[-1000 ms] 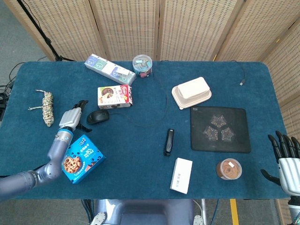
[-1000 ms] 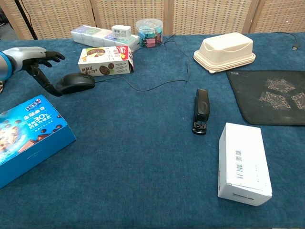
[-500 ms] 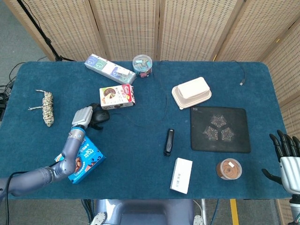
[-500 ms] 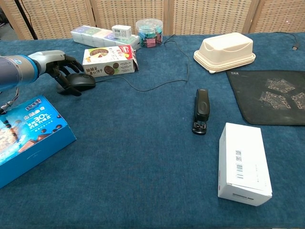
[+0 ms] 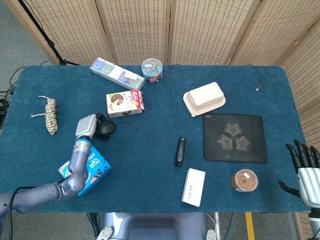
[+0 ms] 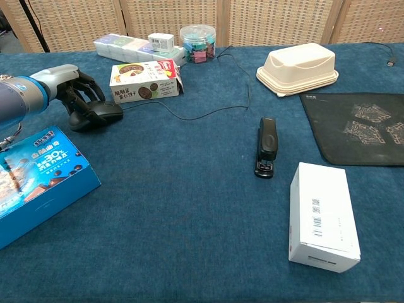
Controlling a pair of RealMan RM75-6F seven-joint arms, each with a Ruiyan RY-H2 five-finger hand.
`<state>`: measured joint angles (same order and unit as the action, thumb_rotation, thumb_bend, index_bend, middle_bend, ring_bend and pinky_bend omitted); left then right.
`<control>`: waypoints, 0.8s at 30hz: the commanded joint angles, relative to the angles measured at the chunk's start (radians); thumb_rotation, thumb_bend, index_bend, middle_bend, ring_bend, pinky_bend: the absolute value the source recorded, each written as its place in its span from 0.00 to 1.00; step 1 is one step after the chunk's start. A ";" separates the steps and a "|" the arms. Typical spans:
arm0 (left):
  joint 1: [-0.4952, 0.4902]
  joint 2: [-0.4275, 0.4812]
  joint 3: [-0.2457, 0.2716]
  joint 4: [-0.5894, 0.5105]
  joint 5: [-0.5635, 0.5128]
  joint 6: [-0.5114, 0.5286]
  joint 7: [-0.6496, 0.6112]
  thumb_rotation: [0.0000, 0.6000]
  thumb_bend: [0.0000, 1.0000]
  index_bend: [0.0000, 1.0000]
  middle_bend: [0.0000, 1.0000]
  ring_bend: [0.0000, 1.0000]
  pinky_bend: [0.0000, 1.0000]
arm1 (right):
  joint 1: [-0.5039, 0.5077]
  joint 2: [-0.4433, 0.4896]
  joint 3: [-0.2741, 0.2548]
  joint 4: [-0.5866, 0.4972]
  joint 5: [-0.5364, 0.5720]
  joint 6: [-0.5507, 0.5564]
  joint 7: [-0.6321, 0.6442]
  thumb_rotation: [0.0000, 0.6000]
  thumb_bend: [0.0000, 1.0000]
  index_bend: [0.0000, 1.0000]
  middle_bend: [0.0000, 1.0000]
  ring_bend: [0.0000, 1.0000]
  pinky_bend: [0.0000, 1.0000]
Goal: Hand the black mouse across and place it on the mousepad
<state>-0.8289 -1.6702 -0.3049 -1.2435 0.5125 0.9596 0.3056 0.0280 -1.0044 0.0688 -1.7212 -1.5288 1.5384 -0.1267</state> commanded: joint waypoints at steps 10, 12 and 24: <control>0.058 0.045 -0.053 -0.187 0.024 0.085 -0.044 1.00 0.18 0.47 0.41 0.41 0.55 | 0.003 0.000 -0.005 -0.003 0.000 -0.009 0.001 1.00 0.00 0.00 0.00 0.00 0.00; 0.062 0.052 -0.065 -0.241 0.029 0.118 -0.041 1.00 0.18 0.47 0.41 0.41 0.55 | 0.003 0.001 -0.005 -0.004 -0.001 -0.008 0.002 1.00 0.00 0.00 0.00 0.00 0.00; -0.011 -0.032 -0.150 -0.408 -0.118 0.248 0.070 1.00 0.18 0.47 0.41 0.41 0.55 | -0.003 0.013 -0.007 -0.009 -0.006 0.003 0.020 1.00 0.00 0.00 0.00 0.00 0.00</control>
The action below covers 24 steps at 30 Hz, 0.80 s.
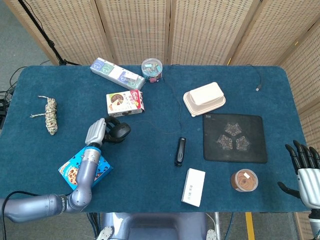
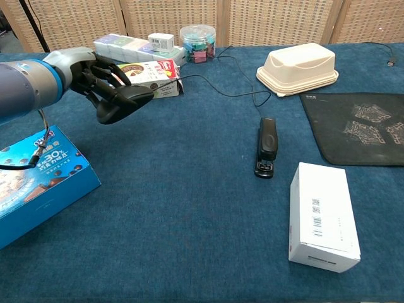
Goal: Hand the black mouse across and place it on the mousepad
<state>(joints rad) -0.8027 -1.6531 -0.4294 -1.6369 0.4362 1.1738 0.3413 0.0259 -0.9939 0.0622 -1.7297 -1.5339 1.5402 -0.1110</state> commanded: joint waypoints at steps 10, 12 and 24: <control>-0.174 -0.254 -0.119 0.048 -0.106 0.156 0.105 1.00 0.19 0.47 0.41 0.41 0.55 | 0.000 0.014 0.002 0.003 0.006 -0.004 0.034 1.00 0.00 0.00 0.00 0.00 0.00; -0.204 -0.288 -0.139 0.074 -0.122 0.169 0.131 1.00 0.19 0.47 0.41 0.41 0.55 | 0.000 0.017 0.002 0.003 0.007 -0.005 0.042 1.00 0.00 0.00 0.00 0.00 0.00; -0.291 -0.431 -0.224 0.280 -0.172 0.128 0.154 1.00 0.19 0.47 0.41 0.41 0.55 | 0.002 0.033 0.007 0.013 0.021 -0.012 0.098 1.00 0.00 0.00 0.00 0.00 0.00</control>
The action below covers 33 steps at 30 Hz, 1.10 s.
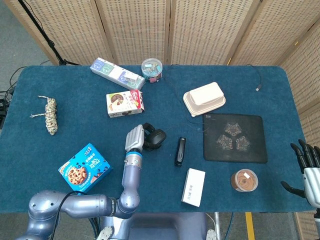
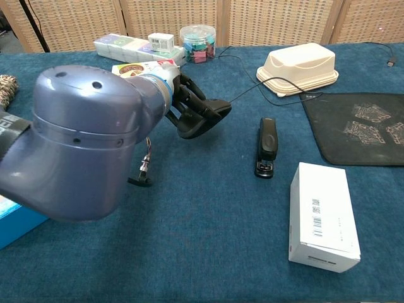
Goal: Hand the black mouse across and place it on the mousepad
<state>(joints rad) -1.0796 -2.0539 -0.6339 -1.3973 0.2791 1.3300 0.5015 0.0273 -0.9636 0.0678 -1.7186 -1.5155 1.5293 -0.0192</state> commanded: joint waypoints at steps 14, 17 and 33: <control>-0.039 -0.133 -0.041 0.203 0.075 -0.176 -0.125 1.00 0.14 0.01 0.00 0.00 0.22 | 0.002 0.012 0.003 0.012 0.010 -0.007 0.041 1.00 0.00 0.01 0.00 0.00 0.00; -0.015 -0.124 -0.024 0.174 0.117 -0.192 -0.153 1.00 0.12 0.00 0.00 0.00 0.07 | 0.001 0.012 0.002 0.012 0.007 -0.006 0.041 1.00 0.00 0.01 0.00 0.00 0.00; 0.162 0.051 0.069 -0.232 0.330 0.019 -0.132 1.00 0.11 0.00 0.00 0.00 0.00 | 0.001 0.002 -0.011 0.002 -0.016 -0.005 0.007 1.00 0.00 0.00 0.00 0.00 0.00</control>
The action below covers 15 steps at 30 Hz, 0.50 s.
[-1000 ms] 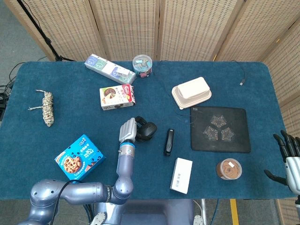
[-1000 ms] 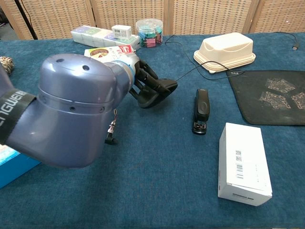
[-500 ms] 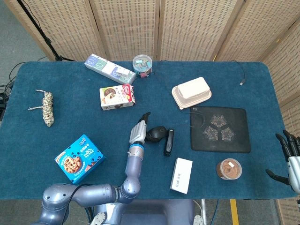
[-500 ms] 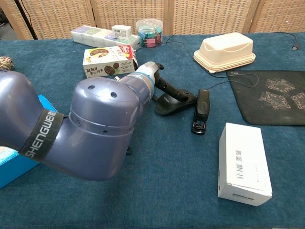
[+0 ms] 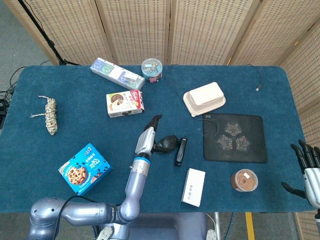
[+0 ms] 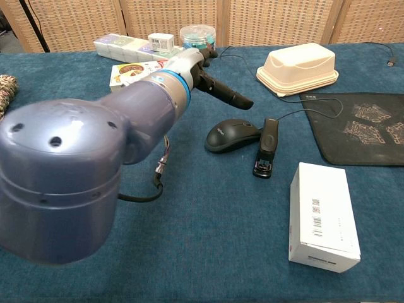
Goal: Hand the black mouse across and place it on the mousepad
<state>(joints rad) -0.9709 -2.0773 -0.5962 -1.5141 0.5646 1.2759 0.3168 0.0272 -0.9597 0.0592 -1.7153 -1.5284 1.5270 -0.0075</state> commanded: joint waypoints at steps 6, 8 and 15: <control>0.132 0.243 0.082 -0.295 0.104 0.138 0.153 1.00 0.10 0.00 0.00 0.00 0.00 | 0.010 -0.014 -0.008 0.002 -0.019 -0.013 -0.020 1.00 0.00 0.00 0.00 0.00 0.00; 0.166 0.323 0.099 -0.353 0.128 0.139 0.173 1.00 0.10 0.00 0.00 0.00 0.00 | 0.015 -0.020 -0.009 0.005 -0.020 -0.020 -0.029 1.00 0.00 0.00 0.00 0.00 0.00; 0.255 0.548 0.109 -0.442 0.184 0.107 0.164 1.00 0.10 0.00 0.00 0.00 0.00 | 0.026 -0.040 -0.001 0.018 0.004 -0.040 -0.054 1.00 0.00 0.00 0.00 0.00 0.00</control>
<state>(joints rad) -0.7622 -1.6070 -0.4987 -1.9131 0.7156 1.3935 0.4771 0.0519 -0.9973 0.0570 -1.6992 -1.5273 1.4896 -0.0590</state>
